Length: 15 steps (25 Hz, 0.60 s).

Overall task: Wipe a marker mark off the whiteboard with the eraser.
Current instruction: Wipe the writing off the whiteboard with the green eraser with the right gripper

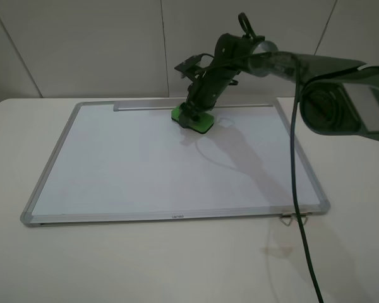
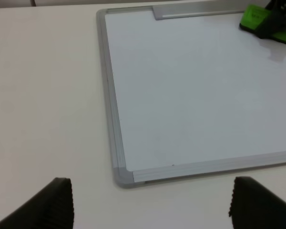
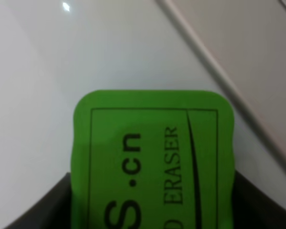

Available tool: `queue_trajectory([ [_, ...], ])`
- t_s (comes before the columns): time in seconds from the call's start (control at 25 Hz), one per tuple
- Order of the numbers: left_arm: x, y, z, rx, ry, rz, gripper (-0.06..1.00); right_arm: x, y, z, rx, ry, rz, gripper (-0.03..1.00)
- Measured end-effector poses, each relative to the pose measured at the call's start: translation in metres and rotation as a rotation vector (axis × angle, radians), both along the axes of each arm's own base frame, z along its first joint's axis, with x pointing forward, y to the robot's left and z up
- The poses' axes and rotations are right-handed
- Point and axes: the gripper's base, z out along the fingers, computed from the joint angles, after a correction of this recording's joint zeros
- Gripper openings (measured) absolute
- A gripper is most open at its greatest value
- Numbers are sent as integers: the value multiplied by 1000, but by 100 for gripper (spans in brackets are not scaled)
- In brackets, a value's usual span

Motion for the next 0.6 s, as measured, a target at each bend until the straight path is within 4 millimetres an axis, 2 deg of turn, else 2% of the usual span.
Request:
queue_trajectory([
  [0.24, 0, 0, 0, 0, 0, 0, 69, -1, -12, -7, 13, -3, -25, 59],
  [0.44, 0, 0, 0, 0, 0, 0, 69, -2, -12, -7, 15, -8, -19, 59],
  [0.6, 0, 0, 0, 0, 0, 0, 69, 0, -6, 1, 9, -13, 10, 59],
])
